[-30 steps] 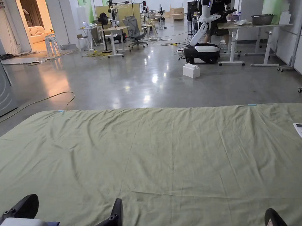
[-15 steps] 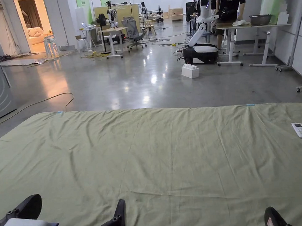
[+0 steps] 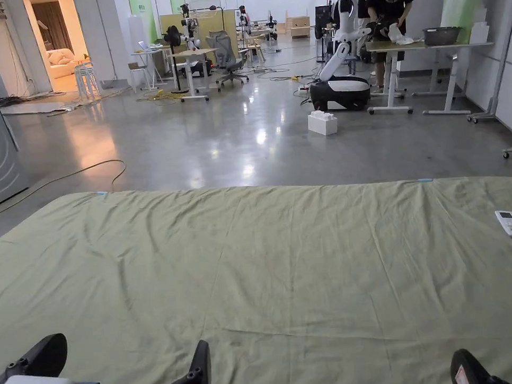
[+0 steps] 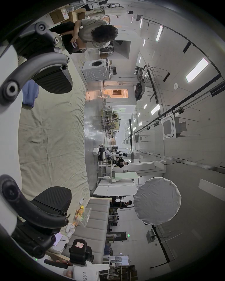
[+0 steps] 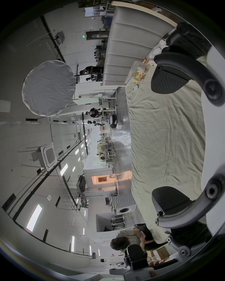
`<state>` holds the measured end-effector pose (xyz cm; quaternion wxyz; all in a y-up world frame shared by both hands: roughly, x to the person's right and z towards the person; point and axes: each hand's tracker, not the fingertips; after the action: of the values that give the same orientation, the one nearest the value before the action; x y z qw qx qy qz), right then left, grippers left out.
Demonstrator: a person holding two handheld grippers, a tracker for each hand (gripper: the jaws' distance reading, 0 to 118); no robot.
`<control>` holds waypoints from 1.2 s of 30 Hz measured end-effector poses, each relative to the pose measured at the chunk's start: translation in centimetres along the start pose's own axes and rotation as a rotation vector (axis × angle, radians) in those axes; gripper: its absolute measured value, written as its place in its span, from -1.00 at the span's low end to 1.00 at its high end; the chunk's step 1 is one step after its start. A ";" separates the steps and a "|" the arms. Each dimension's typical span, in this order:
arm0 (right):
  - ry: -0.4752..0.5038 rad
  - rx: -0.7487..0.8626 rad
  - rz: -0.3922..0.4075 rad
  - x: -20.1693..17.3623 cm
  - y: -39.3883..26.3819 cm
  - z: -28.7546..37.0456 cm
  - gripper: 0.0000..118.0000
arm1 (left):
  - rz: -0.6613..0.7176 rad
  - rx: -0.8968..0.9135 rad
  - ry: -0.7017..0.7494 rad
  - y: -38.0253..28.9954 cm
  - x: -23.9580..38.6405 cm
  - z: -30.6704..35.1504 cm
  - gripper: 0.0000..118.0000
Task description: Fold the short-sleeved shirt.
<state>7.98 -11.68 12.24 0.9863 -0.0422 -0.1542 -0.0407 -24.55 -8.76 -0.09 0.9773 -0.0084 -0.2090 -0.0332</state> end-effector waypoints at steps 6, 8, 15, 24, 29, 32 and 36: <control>-0.133 -0.052 -0.251 0.4 1.4 0.5 1.00 | 0.026 -0.002 -0.007 0.3 -0.3 -0.1 1.00; -0.196 -0.123 -0.247 -0.1 2.1 0.5 1.00 | 0.037 0.000 -0.005 0.2 -0.4 -0.1 1.00; -0.171 -0.166 -0.048 -2.4 1.5 0.5 1.00 | 0.058 0.002 -0.035 0.2 -0.3 -0.1 1.00; -0.073 -0.150 -0.076 -3.6 1.8 0.0 1.00 | 0.061 0.012 -0.039 0.4 0.2 -0.2 1.00; -0.174 -0.119 -0.074 -3.5 1.6 0.0 1.00 | 0.059 0.010 -0.041 0.5 0.2 -0.2 1.00; -0.155 -0.127 -0.062 -3.7 1.3 0.1 1.00 | 0.083 0.050 -0.036 0.3 0.2 0.4 1.00; -0.025 -0.022 -0.010 -3.1 1.1 0.3 1.00 | 0.070 0.049 -0.041 0.5 0.3 0.3 1.00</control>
<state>5.03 -10.35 11.45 0.9835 -0.0528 -0.1665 -0.0469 -24.40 -8.32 0.30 0.9733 0.0075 -0.2295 0.0065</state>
